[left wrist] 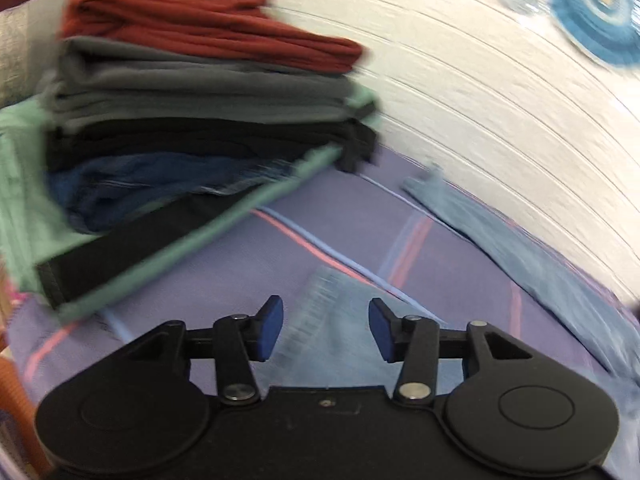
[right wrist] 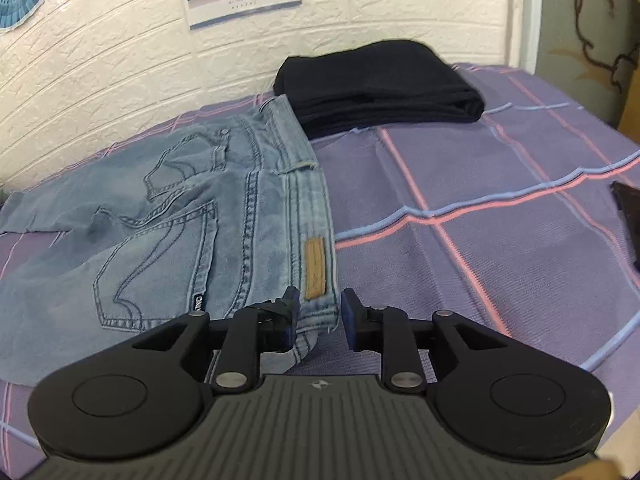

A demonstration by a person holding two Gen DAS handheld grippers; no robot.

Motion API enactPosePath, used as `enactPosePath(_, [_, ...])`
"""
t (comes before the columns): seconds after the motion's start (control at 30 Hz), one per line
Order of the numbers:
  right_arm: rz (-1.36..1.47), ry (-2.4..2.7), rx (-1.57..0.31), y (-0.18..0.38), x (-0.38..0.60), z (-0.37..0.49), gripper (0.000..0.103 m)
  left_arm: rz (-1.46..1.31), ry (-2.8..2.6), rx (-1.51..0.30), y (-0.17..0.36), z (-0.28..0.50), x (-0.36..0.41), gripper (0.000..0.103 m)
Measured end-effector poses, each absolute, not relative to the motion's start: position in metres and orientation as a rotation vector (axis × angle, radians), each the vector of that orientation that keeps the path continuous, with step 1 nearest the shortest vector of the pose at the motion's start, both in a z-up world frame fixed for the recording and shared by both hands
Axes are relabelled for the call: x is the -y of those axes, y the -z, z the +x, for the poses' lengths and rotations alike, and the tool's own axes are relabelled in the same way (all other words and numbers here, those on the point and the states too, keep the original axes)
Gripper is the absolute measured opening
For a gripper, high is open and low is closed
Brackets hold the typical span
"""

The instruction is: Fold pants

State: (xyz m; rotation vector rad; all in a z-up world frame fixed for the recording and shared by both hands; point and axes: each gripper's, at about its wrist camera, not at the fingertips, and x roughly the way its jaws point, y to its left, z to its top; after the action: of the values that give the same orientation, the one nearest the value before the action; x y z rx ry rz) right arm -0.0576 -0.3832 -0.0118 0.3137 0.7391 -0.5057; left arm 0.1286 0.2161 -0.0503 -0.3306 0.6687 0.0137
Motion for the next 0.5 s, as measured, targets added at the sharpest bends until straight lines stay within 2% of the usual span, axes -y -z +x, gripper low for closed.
enactPosePath(0.2, [0.337,0.414,-0.66,0.005,0.376,-0.054,0.044,-0.268,0.121,-0.739,0.067,0.14,-0.182,0.103])
enactPosePath(0.4, [0.277,0.328,-0.783,0.043,0.358,-0.028,0.05,-0.196,0.12,-0.751,0.083,0.141,-0.168,0.103])
enactPosePath(0.5, [0.248,0.258,-0.805,0.025,0.356,-0.014,0.059,-0.199,0.174,-0.771,0.066,0.152,-0.163,0.103])
